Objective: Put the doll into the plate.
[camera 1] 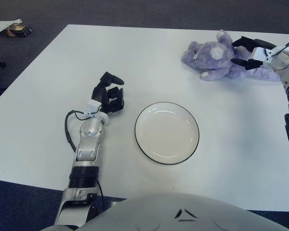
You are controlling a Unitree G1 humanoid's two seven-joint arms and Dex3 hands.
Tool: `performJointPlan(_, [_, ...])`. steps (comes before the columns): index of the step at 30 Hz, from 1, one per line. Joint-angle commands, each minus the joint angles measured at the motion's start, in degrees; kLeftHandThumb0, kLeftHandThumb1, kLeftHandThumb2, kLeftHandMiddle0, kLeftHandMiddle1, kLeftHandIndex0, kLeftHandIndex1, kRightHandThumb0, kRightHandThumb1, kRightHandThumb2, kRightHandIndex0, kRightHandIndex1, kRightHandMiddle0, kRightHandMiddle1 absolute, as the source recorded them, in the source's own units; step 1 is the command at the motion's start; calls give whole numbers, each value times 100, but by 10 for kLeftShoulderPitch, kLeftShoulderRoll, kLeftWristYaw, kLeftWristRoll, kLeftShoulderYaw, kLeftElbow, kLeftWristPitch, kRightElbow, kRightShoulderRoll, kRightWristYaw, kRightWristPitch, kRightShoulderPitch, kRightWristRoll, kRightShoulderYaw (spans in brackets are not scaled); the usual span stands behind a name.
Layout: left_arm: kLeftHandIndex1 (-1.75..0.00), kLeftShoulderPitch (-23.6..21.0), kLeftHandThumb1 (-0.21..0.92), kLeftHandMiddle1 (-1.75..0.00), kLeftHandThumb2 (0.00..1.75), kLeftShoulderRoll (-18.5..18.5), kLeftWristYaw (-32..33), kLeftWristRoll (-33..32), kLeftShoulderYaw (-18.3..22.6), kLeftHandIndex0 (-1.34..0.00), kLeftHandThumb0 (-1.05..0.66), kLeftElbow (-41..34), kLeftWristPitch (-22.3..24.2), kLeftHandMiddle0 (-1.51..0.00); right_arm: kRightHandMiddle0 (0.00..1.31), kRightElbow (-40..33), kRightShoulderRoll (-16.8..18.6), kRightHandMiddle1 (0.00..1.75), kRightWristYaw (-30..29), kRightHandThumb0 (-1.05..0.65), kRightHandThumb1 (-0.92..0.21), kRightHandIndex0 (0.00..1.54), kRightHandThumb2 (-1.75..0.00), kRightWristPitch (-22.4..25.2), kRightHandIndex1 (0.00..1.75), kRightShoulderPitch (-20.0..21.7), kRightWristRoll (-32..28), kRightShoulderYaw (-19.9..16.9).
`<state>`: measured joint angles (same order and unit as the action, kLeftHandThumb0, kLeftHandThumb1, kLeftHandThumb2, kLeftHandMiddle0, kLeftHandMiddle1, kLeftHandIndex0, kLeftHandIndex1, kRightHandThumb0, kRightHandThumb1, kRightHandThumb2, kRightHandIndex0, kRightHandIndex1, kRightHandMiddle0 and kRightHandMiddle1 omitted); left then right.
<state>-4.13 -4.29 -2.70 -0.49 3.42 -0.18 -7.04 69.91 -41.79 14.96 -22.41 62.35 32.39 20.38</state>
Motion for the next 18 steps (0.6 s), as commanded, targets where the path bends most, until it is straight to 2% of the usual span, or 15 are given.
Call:
performJointPlan(1, [-175,29,58,-175,99,6,-1,-4,-2,-41,-40,15,5,-103,0,9,6,56,-10,-105,-92,8,-81,7,28,11,13,11])
performJointPlan(18, [-175,36,60,-175,95,8,0,-14,-4,-39,-40,11,-2,-105,0,27,28,60,-31,-100,-92,13,-78,28,24,7,34,36])
